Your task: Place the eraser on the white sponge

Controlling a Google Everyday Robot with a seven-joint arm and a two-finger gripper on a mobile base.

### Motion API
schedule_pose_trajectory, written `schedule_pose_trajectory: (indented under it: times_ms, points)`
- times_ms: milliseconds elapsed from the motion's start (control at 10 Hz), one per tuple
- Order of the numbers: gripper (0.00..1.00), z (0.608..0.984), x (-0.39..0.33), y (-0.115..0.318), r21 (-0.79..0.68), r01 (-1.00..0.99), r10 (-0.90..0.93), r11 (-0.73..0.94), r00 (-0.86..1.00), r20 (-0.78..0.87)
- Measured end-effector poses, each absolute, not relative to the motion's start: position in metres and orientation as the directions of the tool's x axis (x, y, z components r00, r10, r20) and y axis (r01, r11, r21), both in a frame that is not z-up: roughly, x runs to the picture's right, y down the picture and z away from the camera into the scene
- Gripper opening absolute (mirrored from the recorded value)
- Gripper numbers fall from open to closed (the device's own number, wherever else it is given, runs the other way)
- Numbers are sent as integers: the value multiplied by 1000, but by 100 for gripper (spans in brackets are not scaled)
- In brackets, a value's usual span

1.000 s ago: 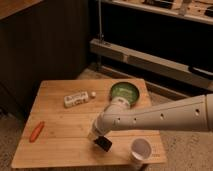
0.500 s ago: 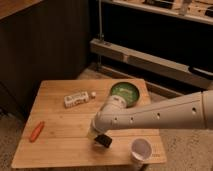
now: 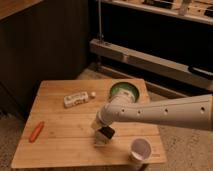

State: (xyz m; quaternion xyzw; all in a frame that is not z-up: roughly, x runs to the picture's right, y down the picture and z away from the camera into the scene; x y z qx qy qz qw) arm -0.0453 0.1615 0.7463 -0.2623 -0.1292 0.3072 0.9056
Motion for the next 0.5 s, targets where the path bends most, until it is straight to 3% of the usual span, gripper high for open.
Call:
schedule_pose_trajectory:
  times_ms: [500]
  points:
    - [16,742,-48,166,-552,-489,622,675,780,69]
